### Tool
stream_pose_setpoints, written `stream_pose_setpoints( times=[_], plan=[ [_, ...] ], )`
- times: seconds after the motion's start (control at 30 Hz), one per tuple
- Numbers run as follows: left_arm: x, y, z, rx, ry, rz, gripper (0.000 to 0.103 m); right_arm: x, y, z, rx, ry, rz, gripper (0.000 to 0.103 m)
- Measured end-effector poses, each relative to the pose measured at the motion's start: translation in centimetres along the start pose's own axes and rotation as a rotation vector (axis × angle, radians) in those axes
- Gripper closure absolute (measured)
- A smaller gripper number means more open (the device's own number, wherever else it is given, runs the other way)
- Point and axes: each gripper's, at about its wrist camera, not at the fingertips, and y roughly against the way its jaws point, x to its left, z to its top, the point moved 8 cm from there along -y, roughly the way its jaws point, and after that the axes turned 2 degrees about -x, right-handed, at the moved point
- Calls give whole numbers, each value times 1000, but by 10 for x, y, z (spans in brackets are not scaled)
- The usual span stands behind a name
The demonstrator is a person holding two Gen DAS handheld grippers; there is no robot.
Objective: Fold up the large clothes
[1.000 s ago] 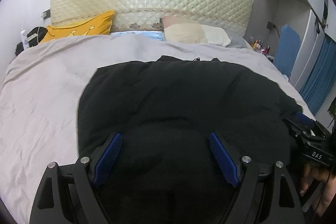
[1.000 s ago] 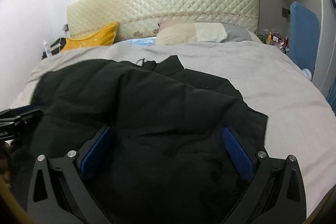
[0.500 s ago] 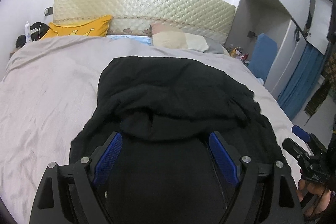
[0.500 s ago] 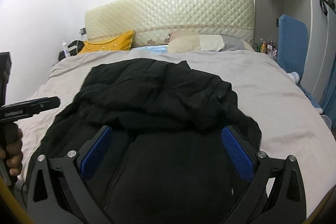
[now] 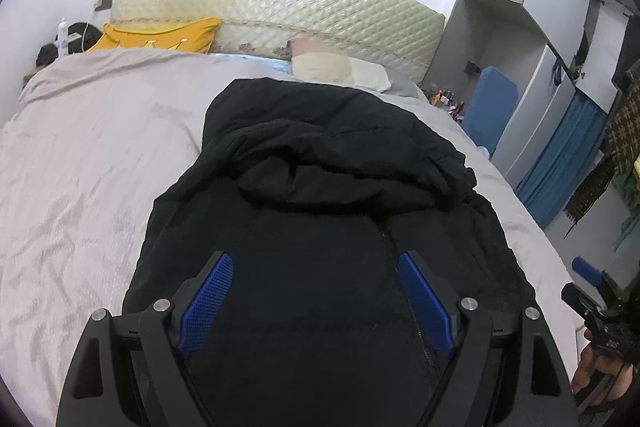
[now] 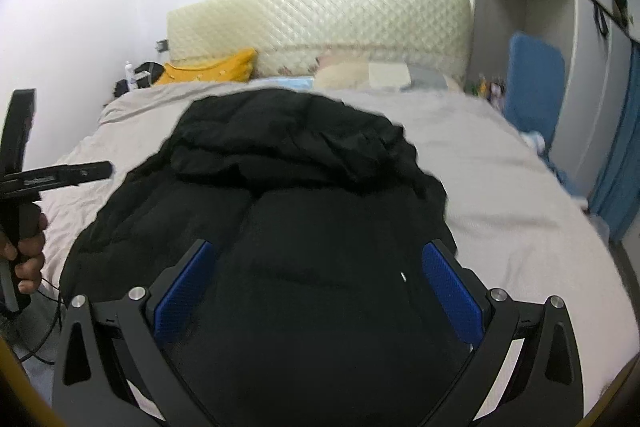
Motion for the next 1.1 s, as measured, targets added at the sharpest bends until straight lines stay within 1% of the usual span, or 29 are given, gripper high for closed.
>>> stream_pose_setpoints(
  times=[0.03,0.1,0.17,0.3,0.37,0.43,0.53,0.63,0.7,0.77,0.83,0.87,0.93,1.0,1.1],
  plan=[
    [2,-1,-2,5,6,0,18,-3,-2,-4,23,-9,2,0],
    [3,-5,-3,17,14,3,18,-18,-13,-14,96,-35,-4,0],
    [4,-8,-5,24,17,7,18,-36,-19,-24,144,-67,-41,0],
    [8,-17,-10,57,35,4,18,-79,-28,-50,231,-209,-129,0],
    [12,-20,-14,73,50,2,18,-91,-31,-63,272,-248,-157,0],
    [17,-22,-17,93,70,2,18,-99,-36,-73,304,-292,-166,0],
    [28,-20,-21,128,104,-2,18,-107,-43,-89,353,-376,-150,0],
    [46,-12,-25,182,127,7,18,-110,-43,-96,369,-414,-135,0],
    [62,-4,-28,223,128,38,18,-110,-43,-99,366,-448,-112,0],
    [78,5,-31,258,147,56,18,-113,-43,-100,361,-474,-111,0],
    [103,13,-39,314,196,81,18,-115,-44,-101,353,-499,-96,0],
    [110,14,-43,334,214,83,18,-115,-44,-100,349,-510,-87,0],
    [128,13,-58,414,292,79,18,-115,-44,-99,349,-529,-65,0],
    [137,7,-73,487,350,64,18,-114,-45,-100,357,-542,-50,0],
    [139,-2,-87,553,392,53,18,-116,-48,-108,383,-586,-27,1]
  ],
)
